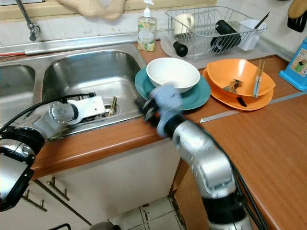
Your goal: Kitchen organization
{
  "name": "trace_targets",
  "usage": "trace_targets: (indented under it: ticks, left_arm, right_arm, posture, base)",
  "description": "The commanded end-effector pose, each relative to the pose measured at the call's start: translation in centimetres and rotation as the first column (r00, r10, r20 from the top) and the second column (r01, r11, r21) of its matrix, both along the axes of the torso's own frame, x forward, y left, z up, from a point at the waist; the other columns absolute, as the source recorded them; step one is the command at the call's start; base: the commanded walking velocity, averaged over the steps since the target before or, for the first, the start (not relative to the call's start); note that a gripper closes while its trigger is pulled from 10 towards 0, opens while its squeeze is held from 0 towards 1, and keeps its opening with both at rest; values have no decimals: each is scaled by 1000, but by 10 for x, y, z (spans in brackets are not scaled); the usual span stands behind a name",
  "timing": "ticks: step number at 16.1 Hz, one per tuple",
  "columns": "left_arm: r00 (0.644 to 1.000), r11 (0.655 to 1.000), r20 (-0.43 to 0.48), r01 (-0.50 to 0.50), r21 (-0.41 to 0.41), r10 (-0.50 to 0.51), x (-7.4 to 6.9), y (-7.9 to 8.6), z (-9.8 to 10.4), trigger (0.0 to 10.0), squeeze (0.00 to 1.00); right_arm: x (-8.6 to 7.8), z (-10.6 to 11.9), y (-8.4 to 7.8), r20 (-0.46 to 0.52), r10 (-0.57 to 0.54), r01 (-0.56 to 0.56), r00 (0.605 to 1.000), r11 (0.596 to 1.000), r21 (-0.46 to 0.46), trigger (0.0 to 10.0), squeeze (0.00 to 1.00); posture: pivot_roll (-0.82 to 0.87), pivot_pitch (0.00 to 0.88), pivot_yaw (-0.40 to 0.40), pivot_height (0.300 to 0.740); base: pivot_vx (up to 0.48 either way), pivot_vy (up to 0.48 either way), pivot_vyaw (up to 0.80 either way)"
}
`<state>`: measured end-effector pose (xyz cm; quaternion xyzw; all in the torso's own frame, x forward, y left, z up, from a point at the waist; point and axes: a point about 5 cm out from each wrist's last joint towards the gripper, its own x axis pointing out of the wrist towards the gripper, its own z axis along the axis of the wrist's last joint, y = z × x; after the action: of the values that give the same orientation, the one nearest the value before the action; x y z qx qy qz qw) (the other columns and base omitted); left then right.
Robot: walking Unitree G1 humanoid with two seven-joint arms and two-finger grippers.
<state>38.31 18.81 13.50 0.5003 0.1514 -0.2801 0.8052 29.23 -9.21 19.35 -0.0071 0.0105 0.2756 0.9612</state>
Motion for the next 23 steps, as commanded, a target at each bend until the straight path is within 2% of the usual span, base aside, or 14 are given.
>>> trace_targets:
  ticks: [1,2,4,5,7,8,9,10,13,14,16,18,21,23]
  left_arm:
    - [997,997,82,-7,-82,14,6,-5,16,10000,996]
    - [991,986,130,-15,-165,36,7,-7,21,10000,0]
    - [969,946,234,-6,-323,86,5,-10,28,10000,0]
    - [959,909,263,16,-416,103,2,-13,31,10000,0]
    - [948,857,297,59,-511,112,-4,-17,35,10000,0]
    - [932,805,331,81,-588,148,-11,-17,40,10000,0]
    - [924,786,344,85,-613,169,-14,-17,42,10000,0]
    - [917,740,344,87,-667,203,-22,-15,45,10000,0]
    - [940,633,301,138,-762,157,-54,-20,47,10000,0]
    - [942,625,301,147,-767,148,-57,-22,48,10000,0]
    - [934,601,301,131,-789,192,-74,-22,52,10000,0]
    - [927,540,260,77,-838,272,-80,-22,54,10000,0]
    - [861,483,218,-35,-875,459,-82,-14,49,10000,0]
    - [865,494,214,-44,-868,454,-91,-22,47,10000,0]
  right_arm:
    - [6,8,-10,15,-66,65,998,997,33,10000,1000]
    - [12,10,-18,10,-116,115,993,993,38,10000,1000]
    - [24,16,-35,9,-222,222,975,975,22,10000,1000]
    - [30,20,-42,7,-256,256,967,966,23,10000,1000]
    - [36,25,-50,-6,-298,298,955,954,27,10000,1000]
    - [44,27,-59,-32,-346,347,938,938,22,10000,310]
    - [46,28,-62,-44,-363,364,931,931,22,10000,310]
    - [52,30,-69,-79,-402,405,912,914,31,10000,0]
    - [61,28,-84,-218,-429,449,877,892,55,10000,0]
    - [61,28,-85,-223,-429,451,875,891,56,10000,0]
    - [63,32,-87,-185,-428,445,885,894,59,10000,0]
    - [54,43,-75,-8,-385,385,923,921,62,10000,0]
    - [32,45,-59,103,-359,354,928,933,66,10000,0]
    - [13,39,-48,151,-333,328,931,943,56,10000,0]
  posture:
    - [-35,0,39,740]
    - [-35,0,39,740]
    - [-32,0,31,740]
    - [-30,0,27,740]
    - [-22,0,17,740]
    - [-15,0,13,740]
    - [-15,0,12,740]
    - [-13,0,9,740]
    - [-5,0,-1,740]
    - [-3,0,-2,740]
    - [0,0,-1,740]
    - [-1,0,-2,740]
    - [-2,0,1,740]
    - [-7,0,8,740]
  base:
    - [0,0,0]
    - [0,0,0]
    - [0,0,0]
    - [0,0,0]
    - [0,0,0]
    - [0,0,0]
    - [0,0,0]
    - [0,0,0]
    - [0,0,0]
    - [0,0,0]
    - [0,0,0]
    - [0,0,0]
    - [0,0,0]
    - [0,0,0]
